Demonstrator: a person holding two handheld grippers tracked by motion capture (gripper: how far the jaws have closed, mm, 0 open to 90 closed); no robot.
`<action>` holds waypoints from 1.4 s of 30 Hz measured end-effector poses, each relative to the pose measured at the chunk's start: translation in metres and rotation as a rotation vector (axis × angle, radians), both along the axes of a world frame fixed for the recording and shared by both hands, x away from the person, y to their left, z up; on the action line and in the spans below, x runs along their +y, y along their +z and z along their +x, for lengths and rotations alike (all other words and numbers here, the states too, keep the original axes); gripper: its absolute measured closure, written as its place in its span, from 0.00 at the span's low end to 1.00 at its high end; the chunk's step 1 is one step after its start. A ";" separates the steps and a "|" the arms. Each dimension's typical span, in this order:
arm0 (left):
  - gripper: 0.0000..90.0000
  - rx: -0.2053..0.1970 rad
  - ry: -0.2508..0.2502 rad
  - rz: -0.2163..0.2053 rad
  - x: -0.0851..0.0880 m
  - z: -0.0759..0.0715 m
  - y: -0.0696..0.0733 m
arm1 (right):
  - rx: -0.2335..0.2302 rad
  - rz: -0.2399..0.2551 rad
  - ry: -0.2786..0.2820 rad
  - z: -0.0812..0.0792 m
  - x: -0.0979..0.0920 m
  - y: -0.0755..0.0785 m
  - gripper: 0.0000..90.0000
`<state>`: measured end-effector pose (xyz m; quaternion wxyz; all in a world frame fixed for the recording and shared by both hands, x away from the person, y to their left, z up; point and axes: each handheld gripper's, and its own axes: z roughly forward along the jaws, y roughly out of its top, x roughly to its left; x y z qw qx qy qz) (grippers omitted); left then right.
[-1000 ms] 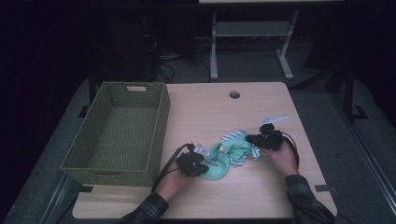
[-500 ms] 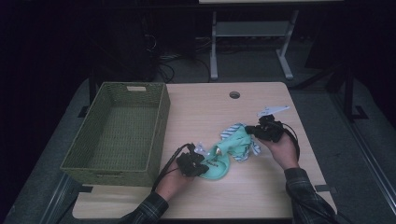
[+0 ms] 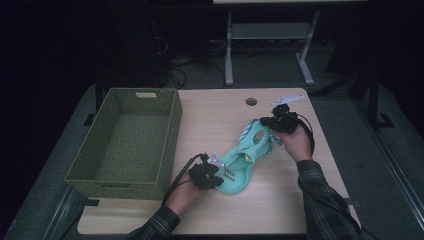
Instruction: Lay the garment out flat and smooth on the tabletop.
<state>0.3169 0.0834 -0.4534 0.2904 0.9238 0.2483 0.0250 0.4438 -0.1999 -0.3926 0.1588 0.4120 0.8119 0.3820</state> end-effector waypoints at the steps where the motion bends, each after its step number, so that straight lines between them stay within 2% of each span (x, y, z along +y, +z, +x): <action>1: 0.99 0.002 0.009 -0.010 -0.001 -0.001 0.000 | -0.002 -0.001 -0.003 0.003 0.001 0.001 0.98; 4: 0.99 0.009 0.011 -0.011 0.000 -0.001 0.000 | 0.007 -0.009 -0.007 0.014 0.006 -0.001 0.98; 5: 0.99 0.015 0.021 -0.023 -0.001 -0.001 0.000 | 0.013 -0.011 -0.008 0.017 0.009 -0.003 0.98; 9: 0.99 0.014 0.018 -0.027 -0.001 -0.001 -0.001 | 0.033 -0.016 0.000 0.025 0.020 -0.013 0.96; 12: 0.99 0.013 0.017 -0.027 -0.001 -0.001 -0.001 | 0.050 0.001 0.014 0.025 0.027 -0.018 0.88; 13: 0.99 0.013 0.017 -0.029 -0.001 0.000 -0.001 | 0.043 0.004 0.019 0.024 0.028 -0.018 0.83; 15: 0.99 0.012 0.005 -0.018 0.000 0.000 -0.001 | 0.039 0.020 0.030 0.020 0.027 -0.016 0.80; 17: 0.99 0.011 0.006 -0.018 0.000 0.000 -0.001 | 0.034 0.031 0.027 0.015 0.025 -0.013 0.79; 18: 0.99 0.013 0.021 -0.032 -0.001 -0.001 -0.001 | 0.029 0.036 0.033 0.013 0.023 -0.012 0.79; 22: 0.99 0.008 -0.001 -0.008 0.001 0.001 0.000 | 0.029 0.045 0.044 0.001 0.016 -0.009 0.87; 27: 0.99 0.012 -0.002 -0.008 0.001 0.001 0.000 | 0.037 0.039 0.074 -0.015 0.010 -0.008 0.97; 29: 0.99 0.011 -0.002 -0.011 0.001 0.001 -0.001 | 0.032 0.019 0.090 -0.020 0.007 -0.009 0.99; 32: 0.99 0.012 0.005 -0.021 0.001 0.001 -0.001 | 0.035 0.021 0.102 -0.028 0.004 -0.012 1.00; 34: 0.99 0.010 -0.007 -0.006 0.002 0.002 0.000 | 0.042 0.030 0.106 -0.032 0.003 -0.014 1.00; 42: 0.99 0.011 -0.006 -0.005 0.002 0.002 0.000 | 0.046 0.041 0.142 -0.054 0.001 -0.028 1.00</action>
